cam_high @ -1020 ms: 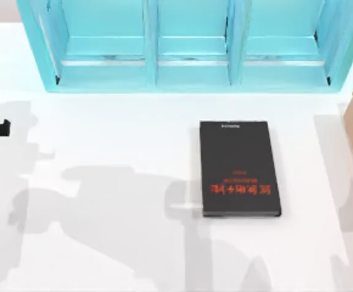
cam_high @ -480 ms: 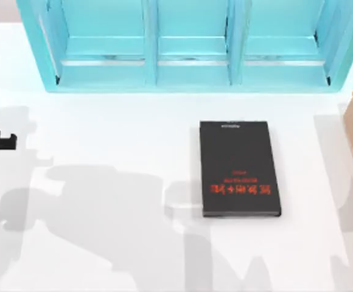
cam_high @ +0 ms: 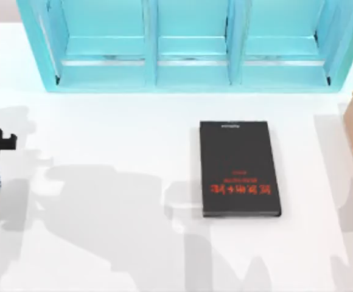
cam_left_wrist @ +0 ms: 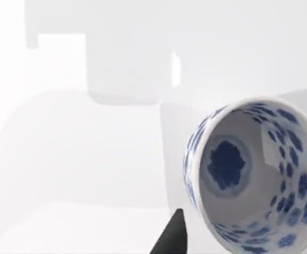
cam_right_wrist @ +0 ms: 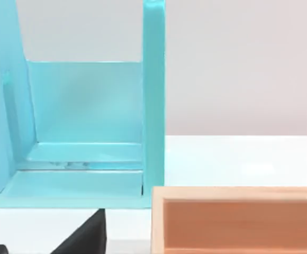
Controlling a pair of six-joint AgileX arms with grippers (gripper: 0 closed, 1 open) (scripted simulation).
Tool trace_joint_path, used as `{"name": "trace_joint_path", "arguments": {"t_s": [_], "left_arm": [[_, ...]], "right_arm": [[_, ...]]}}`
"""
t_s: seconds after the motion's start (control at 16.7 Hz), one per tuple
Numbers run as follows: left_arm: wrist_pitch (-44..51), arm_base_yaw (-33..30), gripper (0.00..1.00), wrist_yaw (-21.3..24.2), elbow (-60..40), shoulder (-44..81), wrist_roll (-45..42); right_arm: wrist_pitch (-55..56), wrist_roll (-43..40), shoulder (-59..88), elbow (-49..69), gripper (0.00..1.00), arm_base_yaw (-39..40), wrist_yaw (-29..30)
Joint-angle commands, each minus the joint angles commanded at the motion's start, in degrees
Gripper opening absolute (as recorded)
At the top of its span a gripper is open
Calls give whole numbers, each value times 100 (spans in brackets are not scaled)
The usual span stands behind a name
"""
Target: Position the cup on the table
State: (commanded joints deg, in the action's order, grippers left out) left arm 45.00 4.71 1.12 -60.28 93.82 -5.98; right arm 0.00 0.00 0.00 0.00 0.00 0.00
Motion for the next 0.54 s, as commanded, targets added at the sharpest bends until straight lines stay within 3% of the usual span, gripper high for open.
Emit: {"name": "trace_joint_path", "arguments": {"t_s": [0.18, 0.54], "left_arm": [[0, 0, 98, 0, 0, 0, 0], [0, 0, 100, 0, 0, 0, 0]], "right_arm": [[0, 0, 0, 0, 100, 0, 0], [0, 0, 0, 0, 100, 0, 0]]}}
